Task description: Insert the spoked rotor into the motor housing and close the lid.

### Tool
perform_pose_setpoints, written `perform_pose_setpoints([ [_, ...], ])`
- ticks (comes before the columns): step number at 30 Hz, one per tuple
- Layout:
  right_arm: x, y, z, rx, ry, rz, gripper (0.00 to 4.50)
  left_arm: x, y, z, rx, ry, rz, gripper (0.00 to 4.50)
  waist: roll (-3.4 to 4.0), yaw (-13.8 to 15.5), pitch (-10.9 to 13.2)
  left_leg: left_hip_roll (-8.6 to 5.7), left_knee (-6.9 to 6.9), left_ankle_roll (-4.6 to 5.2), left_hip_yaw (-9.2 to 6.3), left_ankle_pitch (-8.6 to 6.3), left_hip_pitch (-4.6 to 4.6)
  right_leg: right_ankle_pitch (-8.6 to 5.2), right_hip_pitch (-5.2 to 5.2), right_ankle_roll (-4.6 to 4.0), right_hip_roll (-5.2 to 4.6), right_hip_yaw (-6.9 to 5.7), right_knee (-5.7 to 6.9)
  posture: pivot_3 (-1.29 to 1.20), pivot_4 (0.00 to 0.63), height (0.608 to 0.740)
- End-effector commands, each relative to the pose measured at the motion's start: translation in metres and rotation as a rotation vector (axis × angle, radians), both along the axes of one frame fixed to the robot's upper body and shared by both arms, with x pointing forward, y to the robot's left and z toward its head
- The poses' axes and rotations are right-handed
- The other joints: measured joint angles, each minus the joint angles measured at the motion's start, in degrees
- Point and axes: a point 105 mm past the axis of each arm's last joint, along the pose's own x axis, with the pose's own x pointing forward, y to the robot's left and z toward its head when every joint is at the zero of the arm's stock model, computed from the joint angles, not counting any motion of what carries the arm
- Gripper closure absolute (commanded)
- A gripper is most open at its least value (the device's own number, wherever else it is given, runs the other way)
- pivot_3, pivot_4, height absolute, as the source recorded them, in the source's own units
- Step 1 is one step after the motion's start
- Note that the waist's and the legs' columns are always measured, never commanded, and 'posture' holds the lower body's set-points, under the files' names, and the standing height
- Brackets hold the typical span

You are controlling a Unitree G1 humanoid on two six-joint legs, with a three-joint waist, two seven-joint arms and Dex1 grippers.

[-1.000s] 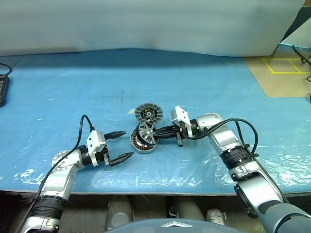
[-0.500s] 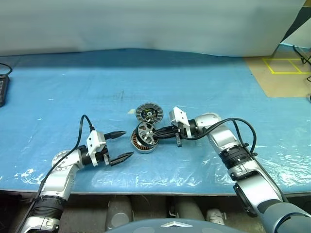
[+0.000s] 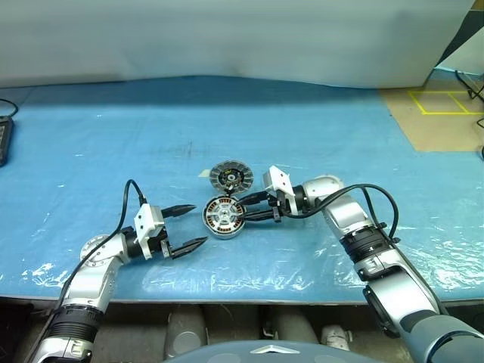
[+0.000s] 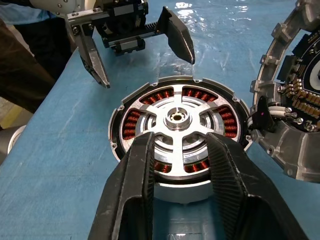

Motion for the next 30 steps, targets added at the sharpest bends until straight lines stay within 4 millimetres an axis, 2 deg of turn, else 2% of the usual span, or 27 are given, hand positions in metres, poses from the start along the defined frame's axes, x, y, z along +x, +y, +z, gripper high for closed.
perform_pose_setpoints([
  [1, -0.003, 0.004, 0.015, 0.049, -0.025, 0.035, 2.82, 0.000, 0.005, 0.006, -0.003, -0.037, 0.008, 0.00, 0.00, 0.01, 0.00, 0.00, 0.00, 0.00, 0.00, 0.00, 0.00, 0.00, 0.00, 0.00, 0.00, 0.00, 0.00, 0.00, 0.150, 0.740],
  [5, -0.004, 0.002, 0.016, 0.059, 0.004, 0.028, 2.82, 0.000, 0.004, 0.006, -0.004, -0.039, 0.007, 0.00, 0.00, 0.01, 0.00, 0.01, 0.00, 0.00, 0.00, 0.00, 0.00, 0.00, 0.00, 0.00, 0.00, 0.00, 0.00, 0.00, 0.150, 0.740],
  [8, -0.005, -0.001, 0.016, 0.069, 0.018, 0.011, 3.43, 0.001, 0.005, 0.007, -0.005, -0.040, 0.010, 0.00, 0.00, 0.04, 0.00, 0.01, 0.00, 0.00, 0.00, 0.00, 0.00, 0.00, 0.00, 0.00, 0.00, 0.00, 0.00, 0.00, 0.150, 0.740],
  [11, -0.006, -0.006, 0.017, 0.074, 0.023, -0.005, 4.42, 0.001, 0.006, 0.007, -0.005, -0.041, 0.014, 0.00, 0.00, 0.05, 0.00, 0.01, 0.00, 0.00, 0.00, 0.00, 0.00, 0.00, 0.00, 0.00, 0.00, 0.00, 0.00, 0.00, 0.150, 0.740],
  [18, 0.008, -0.035, 0.017, 0.027, 0.016, -0.117, 4.47, 0.002, 0.006, 0.010, -0.006, -0.048, 0.019, 0.00, 0.00, 0.05, 0.00, -0.03, 0.03, 0.00, 0.00, 0.00, 0.00, 0.00, 0.00, 0.00, 0.00, 0.01, 0.01, 0.00, 0.150, 0.740],
  [22, 0.028, -0.057, 0.013, -0.039, -0.047, -0.237, 4.47, 0.003, 0.004, 0.013, -0.009, -0.054, 0.016, 0.00, 0.00, 0.00, 0.00, -0.05, 0.02, 0.00, 0.00, 0.00, 0.01, 0.00, 0.00, 0.00, 0.00, 0.01, 0.01, 0.00, 0.150, 0.740],
  [24, 0.046, -0.064, 0.011, -0.057, -0.094, -0.331, 4.47, 0.003, 0.003, 0.016, -0.011, -0.057, 0.013, 0.00, 0.00, -0.05, 0.00, -0.08, 0.04, 0.00, 0.00, 0.00, 0.01, 0.00, 0.00, 0.00, 0.00, 0.02, 0.02, 0.00, 0.150, 0.740],
  [27, 0.067, -0.062, 0.014, -0.036, -0.137, -0.429, 4.47, 0.003, 0.002, 0.019, -0.012, -0.059, 0.009, 0.00, 0.00, -0.21, 0.00, -0.15, 0.07, -0.01, 0.00, 0.01, 0.03, 0.00, 0.00, -0.01, 0.00, 0.02, 0.09, 0.00, 0.150, 0.740],
  [30, 0.084, -0.047, 0.023, 0.021, -0.170, -0.484, 4.47, 0.004, 0.001, 0.023, -0.013, -0.062, 0.008, 0.00, 0.01, -0.64, 0.00, -0.14, 0.08, -0.01, 0.01, 0.01, 0.05, 0.00, -0.01, -0.02, 0.02, 0.02, 0.16, 0.00, 0.150, 0.740],
])
